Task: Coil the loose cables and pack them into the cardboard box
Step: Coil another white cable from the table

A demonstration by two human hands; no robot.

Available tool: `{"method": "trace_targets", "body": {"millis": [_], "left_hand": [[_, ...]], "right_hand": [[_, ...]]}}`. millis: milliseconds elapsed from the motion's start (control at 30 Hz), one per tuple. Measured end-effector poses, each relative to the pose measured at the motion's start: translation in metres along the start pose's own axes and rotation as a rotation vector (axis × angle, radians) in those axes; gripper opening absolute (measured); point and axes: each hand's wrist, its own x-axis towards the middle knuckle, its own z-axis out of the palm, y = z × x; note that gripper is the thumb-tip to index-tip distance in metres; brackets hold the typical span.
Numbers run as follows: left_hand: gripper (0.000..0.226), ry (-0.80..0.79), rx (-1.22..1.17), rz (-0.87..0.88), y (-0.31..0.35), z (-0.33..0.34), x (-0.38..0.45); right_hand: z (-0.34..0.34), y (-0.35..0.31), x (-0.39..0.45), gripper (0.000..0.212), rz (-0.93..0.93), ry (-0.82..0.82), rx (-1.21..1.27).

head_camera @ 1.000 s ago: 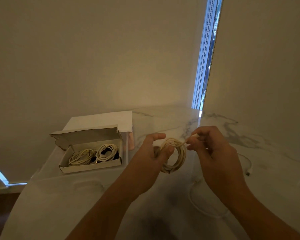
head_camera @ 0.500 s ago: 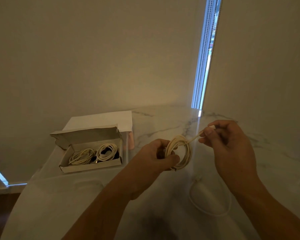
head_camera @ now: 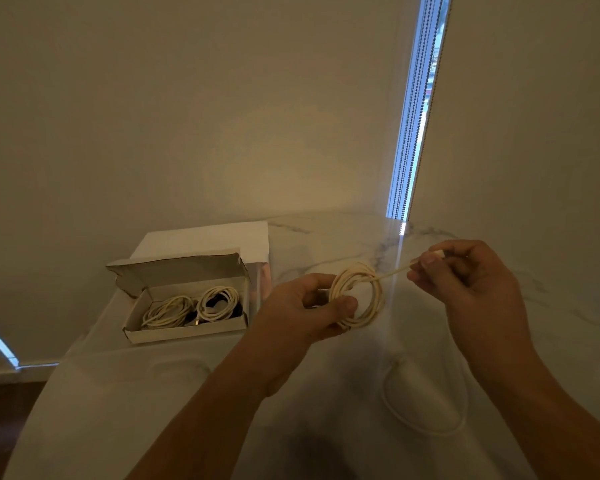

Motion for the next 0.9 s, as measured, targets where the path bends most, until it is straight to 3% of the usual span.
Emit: {"method": "trace_targets", "body": {"millis": [167, 367, 600, 700, 900], "left_hand": [[0.03, 0.121, -0.145, 0.056, 0.003, -0.005, 0.002], [0.034, 0.169, -0.185, 0.14, 0.006, 0.0, 0.0], [0.041, 0.2, -0.171, 0.206, 0.001, 0.012, -0.002], [0.042, 0.184, -0.145, 0.208, -0.001, 0.018, -0.002], [0.042, 0.138, -0.228, 0.149, -0.004, 0.023, 0.0]], "right_hand": [[0.001, -0.003, -0.002, 0.012, -0.083, -0.114, -0.223], [0.002, -0.002, -0.007, 0.022, -0.31, -0.229, -0.522], [0.005, 0.002, -0.011, 0.007, -0.529, -0.158, -0.791], [0.007, 0.006, -0.011, 0.007, -0.494, -0.155, -0.754], [0.011, 0.011, -0.011, 0.01, -0.145, -0.203, -0.39]]}}
